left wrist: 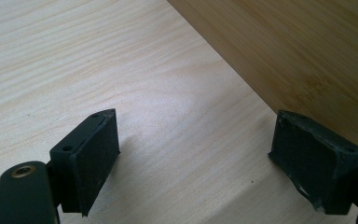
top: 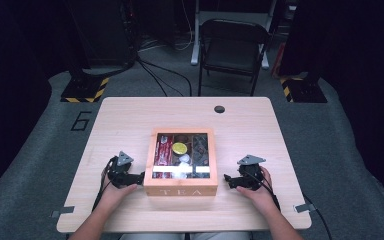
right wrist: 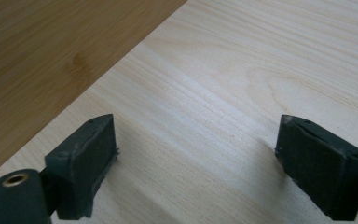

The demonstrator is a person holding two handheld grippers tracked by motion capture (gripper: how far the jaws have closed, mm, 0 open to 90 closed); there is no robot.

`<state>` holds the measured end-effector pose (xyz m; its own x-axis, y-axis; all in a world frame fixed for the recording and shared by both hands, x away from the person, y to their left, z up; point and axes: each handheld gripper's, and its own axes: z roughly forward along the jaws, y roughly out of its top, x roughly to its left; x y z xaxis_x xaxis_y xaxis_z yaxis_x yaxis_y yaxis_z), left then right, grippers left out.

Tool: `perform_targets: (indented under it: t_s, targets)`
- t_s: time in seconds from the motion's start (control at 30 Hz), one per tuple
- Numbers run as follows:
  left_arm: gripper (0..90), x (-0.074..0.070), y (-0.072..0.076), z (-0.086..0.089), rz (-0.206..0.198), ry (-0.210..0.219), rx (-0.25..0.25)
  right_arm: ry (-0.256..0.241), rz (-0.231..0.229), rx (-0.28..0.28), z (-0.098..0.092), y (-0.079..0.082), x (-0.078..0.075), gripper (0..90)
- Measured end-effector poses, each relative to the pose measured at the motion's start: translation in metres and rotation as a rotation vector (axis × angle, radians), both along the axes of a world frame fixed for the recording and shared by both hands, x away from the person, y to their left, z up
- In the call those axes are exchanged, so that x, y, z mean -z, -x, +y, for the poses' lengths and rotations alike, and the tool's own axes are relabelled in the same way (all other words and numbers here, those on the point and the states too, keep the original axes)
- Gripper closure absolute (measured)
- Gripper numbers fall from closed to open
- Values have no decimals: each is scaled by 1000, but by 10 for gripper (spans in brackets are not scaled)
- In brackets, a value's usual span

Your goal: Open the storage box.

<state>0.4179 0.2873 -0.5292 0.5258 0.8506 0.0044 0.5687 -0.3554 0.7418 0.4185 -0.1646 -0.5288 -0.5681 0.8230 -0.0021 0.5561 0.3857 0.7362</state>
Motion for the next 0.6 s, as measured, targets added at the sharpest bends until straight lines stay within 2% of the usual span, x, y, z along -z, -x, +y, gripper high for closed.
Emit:
perform_targets:
  t_s: [0.13, 0.2, 0.6]
  targets:
    - [150, 0, 0, 0, 3, 5, -6, 11, 4, 27, 1, 0, 0, 71]
    - [150, 0, 0, 0, 6, -4, 0, 4, 12, 27, 2, 0, 0, 69]
    - [156, 0, 1, 0, -3, 1, -12, 15, 8, 23, 2, -2, 0, 56]
